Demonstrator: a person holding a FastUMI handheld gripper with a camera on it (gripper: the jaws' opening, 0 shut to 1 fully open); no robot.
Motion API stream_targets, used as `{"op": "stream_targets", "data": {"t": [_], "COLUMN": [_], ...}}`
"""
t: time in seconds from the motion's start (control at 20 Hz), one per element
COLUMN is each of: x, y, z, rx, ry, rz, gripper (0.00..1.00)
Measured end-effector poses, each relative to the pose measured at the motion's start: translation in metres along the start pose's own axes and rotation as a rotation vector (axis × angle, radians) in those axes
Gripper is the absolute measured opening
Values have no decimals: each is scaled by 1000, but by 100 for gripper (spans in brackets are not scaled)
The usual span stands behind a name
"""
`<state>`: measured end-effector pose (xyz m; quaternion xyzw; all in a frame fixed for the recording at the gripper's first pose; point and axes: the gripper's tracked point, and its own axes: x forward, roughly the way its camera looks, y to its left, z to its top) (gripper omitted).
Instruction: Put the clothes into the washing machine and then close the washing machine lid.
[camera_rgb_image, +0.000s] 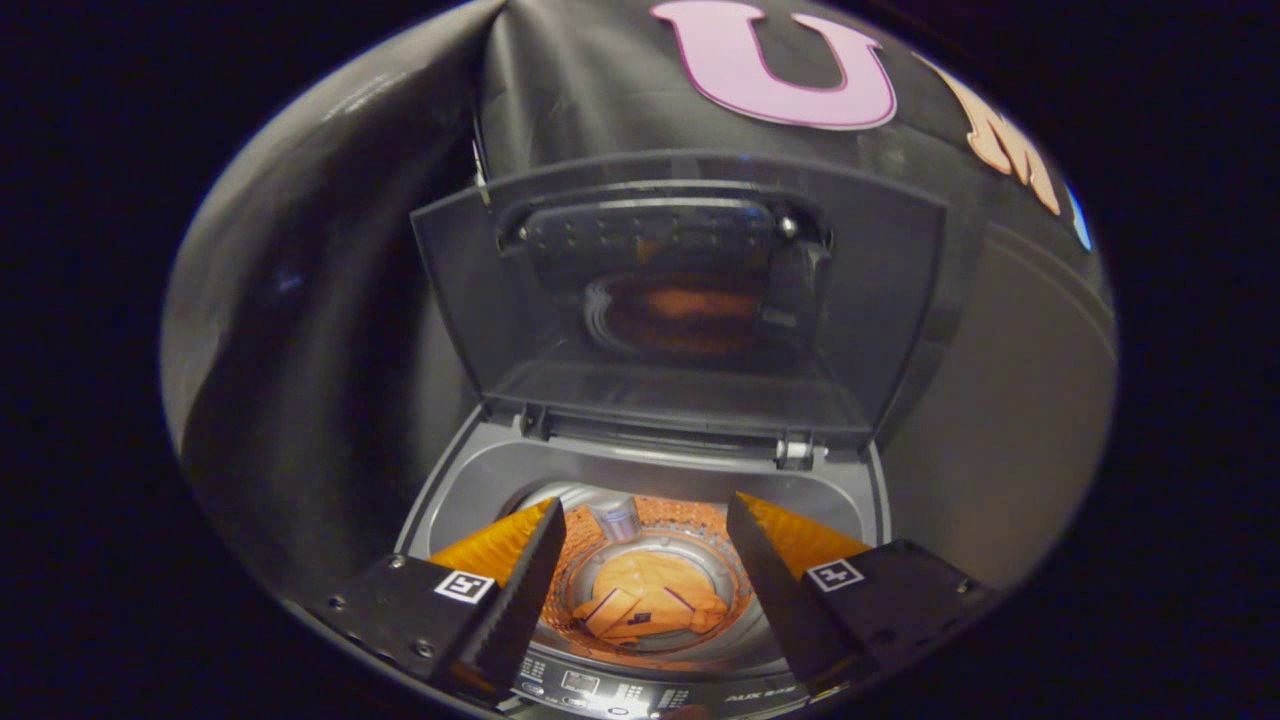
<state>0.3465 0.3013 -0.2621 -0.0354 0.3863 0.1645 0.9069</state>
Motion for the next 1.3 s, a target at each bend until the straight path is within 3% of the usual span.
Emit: {"op": "stream_targets", "data": {"t": [0.2,0.45,0.6,0.8,0.85,1.05,1.1,1.2,1.3], "x": [-10,-15,-20,-11,-2,15,23,25,24], "y": [25,36,22,-7,-11,-27,-26,-27,-22], "z": [42,110,168,216,217,208,199,215,202], "rx": [-41,-38,62,212,226,141,135,58,104], "ry": [-48,-209,-384,-522,-517,-511,-474,-563,-544], "rz": [54,19,-43,-124,-109,-247,-252,-262,-235], "gripper": [98,97,97,96,96,96,96,97,97]}}
